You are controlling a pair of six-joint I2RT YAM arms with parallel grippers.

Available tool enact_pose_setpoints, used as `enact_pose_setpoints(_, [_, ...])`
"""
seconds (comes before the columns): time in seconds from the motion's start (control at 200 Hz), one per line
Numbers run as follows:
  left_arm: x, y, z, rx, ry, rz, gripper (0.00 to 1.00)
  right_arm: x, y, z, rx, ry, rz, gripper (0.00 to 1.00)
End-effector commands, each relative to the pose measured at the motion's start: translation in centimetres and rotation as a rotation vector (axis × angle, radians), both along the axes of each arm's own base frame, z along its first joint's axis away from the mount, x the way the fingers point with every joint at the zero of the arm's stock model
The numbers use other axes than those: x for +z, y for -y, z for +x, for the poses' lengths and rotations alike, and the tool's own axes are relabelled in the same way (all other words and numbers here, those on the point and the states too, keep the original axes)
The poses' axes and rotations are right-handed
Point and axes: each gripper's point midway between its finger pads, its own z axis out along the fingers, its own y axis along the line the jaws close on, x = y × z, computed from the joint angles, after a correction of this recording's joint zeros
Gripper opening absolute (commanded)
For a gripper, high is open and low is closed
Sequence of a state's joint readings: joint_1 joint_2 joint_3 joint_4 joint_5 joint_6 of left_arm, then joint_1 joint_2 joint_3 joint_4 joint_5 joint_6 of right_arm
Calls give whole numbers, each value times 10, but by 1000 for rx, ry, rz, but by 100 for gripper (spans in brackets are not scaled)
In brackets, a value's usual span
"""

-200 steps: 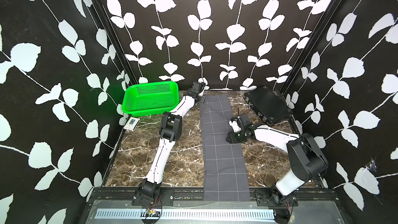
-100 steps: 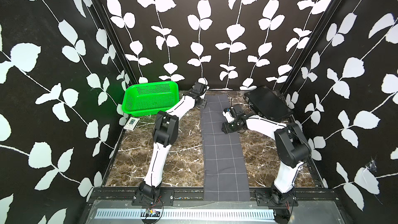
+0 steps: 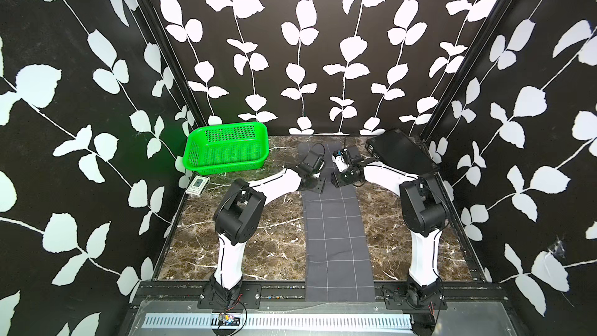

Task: Roll up the pillowcase
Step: Adjust the pillowcase at the center of the board.

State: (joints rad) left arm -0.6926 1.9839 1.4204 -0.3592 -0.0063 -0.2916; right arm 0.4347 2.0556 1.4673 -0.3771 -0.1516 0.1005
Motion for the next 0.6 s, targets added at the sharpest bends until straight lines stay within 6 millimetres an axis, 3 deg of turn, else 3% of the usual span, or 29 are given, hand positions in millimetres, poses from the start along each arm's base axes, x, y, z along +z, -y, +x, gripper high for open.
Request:
enact_pose_setpoints(0.0, [14, 7, 2, 32, 20, -103, 60, 0, 1, 10, 1, 2, -7, 57])
enact_pose_setpoints(0.255, [-21, -4, -8, -1, -44, 0, 59, -15, 5, 20, -33, -4, -41, 59])
enact_pose_setpoints(0.595, [-46, -36, 8, -3, -73, 109, 57, -27, 1, 41, -92, -10, -28, 64])
